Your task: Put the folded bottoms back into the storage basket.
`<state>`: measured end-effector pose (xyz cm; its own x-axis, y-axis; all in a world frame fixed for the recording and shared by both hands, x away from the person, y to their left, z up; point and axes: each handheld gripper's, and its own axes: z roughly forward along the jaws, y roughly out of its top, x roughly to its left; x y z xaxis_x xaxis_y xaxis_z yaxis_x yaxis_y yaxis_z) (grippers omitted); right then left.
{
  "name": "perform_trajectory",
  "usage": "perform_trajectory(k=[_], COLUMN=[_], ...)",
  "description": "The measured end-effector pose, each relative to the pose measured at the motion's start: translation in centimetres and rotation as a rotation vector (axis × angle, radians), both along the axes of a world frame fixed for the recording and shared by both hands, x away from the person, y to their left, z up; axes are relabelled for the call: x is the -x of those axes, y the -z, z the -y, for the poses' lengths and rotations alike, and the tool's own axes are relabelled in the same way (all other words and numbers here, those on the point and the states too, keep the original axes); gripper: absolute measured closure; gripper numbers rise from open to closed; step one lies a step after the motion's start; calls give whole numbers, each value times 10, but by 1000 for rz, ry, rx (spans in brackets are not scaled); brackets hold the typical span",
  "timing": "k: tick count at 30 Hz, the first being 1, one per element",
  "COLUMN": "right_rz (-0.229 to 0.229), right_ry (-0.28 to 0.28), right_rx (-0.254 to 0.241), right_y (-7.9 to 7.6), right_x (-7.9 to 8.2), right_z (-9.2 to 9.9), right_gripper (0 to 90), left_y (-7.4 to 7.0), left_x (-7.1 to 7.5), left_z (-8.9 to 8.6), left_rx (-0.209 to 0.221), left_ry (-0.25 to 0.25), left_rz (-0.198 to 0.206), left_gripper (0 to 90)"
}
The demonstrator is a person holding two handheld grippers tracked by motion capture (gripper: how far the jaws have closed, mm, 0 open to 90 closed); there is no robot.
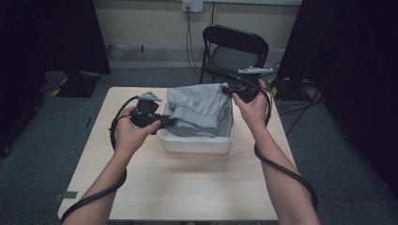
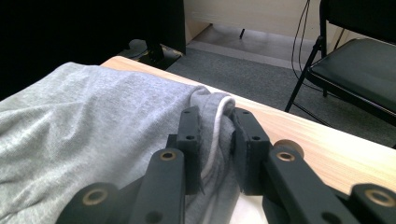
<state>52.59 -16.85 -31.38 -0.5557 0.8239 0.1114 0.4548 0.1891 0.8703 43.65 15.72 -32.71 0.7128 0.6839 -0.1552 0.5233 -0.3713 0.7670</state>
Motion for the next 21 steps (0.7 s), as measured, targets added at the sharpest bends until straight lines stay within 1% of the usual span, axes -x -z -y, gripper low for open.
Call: perform_trajectory(k=[2, 4, 9, 12, 16, 20, 21], right_rz=[-1, -1, -5, -9, -11, -15, -16], right_ry=[5, 7, 12, 16, 18, 23, 22], right_rx=[-1, 0, 8, 1, -3, -2, -4], right_y=[1, 2, 7, 10, 15, 19, 20], right_x=[-1, -2, -3, -4, -5, -6, -6], right_z=[1, 1, 2, 3, 3, 2, 2], right_gripper=[750, 750, 750, 750, 750, 750, 750], left_y=[2, 5, 10, 13, 17, 19, 20], left_x=[-3, -5, -6, -8, -8, -8, -8], left_z=[-1, -1, 1, 1, 1, 2, 2], left_rx=[5, 21, 13, 12, 10, 4, 7], left_ry=[-6, -12, -10, -16, -23, -25, -25], left_rz=[-6, -17, -17, -15, -24, -20, -26], left_gripper=[764, 764, 763, 763, 763, 763, 764])
